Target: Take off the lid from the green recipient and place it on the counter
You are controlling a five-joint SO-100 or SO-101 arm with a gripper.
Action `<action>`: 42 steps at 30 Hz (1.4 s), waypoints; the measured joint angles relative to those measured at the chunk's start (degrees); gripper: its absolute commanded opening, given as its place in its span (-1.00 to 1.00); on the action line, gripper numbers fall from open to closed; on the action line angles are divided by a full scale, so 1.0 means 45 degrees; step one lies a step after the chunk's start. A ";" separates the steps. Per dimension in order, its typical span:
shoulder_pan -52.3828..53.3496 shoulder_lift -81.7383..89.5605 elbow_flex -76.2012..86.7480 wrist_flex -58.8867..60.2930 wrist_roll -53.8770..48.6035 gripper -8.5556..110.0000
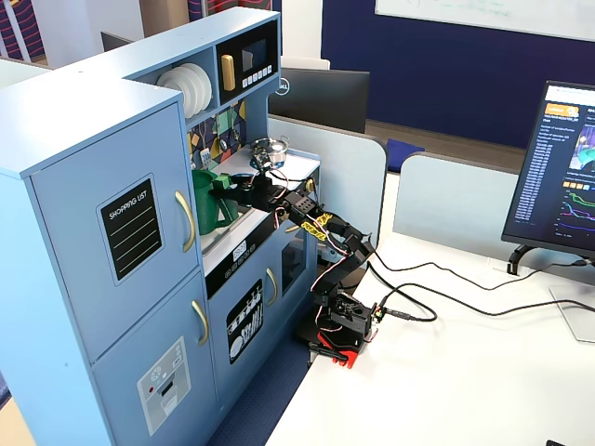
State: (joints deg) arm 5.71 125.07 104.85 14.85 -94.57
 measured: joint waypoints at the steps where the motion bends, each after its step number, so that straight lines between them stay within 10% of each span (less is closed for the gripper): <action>1: 0.0000 -0.0039 -0.0059 0.0000 0.0000 -0.43; 7: -0.0137 -0.0234 -0.0293 -0.0117 -0.0039 -0.86; 29: -0.0625 -0.0234 -0.0879 -0.1504 -0.0137 -0.86; 42: 0.4297 -0.0859 -0.1680 -0.2148 0.0684 -0.86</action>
State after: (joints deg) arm 25.05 121.20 97.29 5.19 -91.49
